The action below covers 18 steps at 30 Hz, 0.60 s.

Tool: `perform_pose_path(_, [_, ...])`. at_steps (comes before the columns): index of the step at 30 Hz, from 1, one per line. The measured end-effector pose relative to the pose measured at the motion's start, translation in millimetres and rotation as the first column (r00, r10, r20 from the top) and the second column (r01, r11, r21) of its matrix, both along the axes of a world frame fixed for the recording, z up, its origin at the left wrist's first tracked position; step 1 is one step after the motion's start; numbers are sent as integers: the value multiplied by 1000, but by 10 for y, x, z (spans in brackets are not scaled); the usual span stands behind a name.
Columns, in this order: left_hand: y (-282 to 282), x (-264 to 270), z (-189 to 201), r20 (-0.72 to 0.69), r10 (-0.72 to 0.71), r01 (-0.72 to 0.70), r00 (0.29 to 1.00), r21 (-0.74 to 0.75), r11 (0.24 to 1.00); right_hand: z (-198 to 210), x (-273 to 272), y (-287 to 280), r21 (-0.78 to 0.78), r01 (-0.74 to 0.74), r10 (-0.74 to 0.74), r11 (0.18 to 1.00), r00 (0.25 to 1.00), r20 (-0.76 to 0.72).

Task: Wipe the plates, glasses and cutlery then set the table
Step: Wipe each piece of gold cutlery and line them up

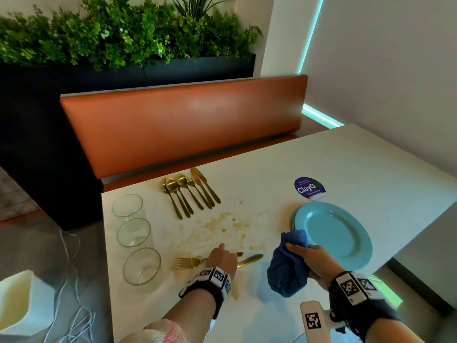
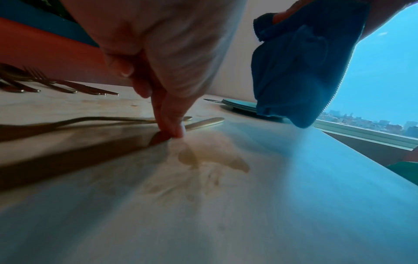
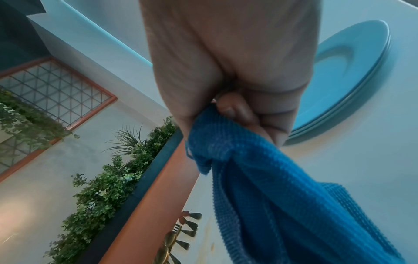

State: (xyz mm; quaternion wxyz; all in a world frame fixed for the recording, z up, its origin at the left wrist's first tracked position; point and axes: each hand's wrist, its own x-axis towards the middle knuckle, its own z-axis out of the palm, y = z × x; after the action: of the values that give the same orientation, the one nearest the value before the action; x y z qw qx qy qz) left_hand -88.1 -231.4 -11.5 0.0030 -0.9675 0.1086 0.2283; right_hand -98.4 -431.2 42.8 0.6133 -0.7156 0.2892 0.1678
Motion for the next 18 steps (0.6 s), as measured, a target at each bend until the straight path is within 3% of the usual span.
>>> perform_pose_path(9, [36,100,59,-101,140,-150,985,-94,984,-38,105,-49,19,-6,6,1000,1000,-5])
perform_pose_path(18, [-43,118,32,-120,98,-106,988,-55,993,-131,150,-40,5,-8,8,1000,999,-34])
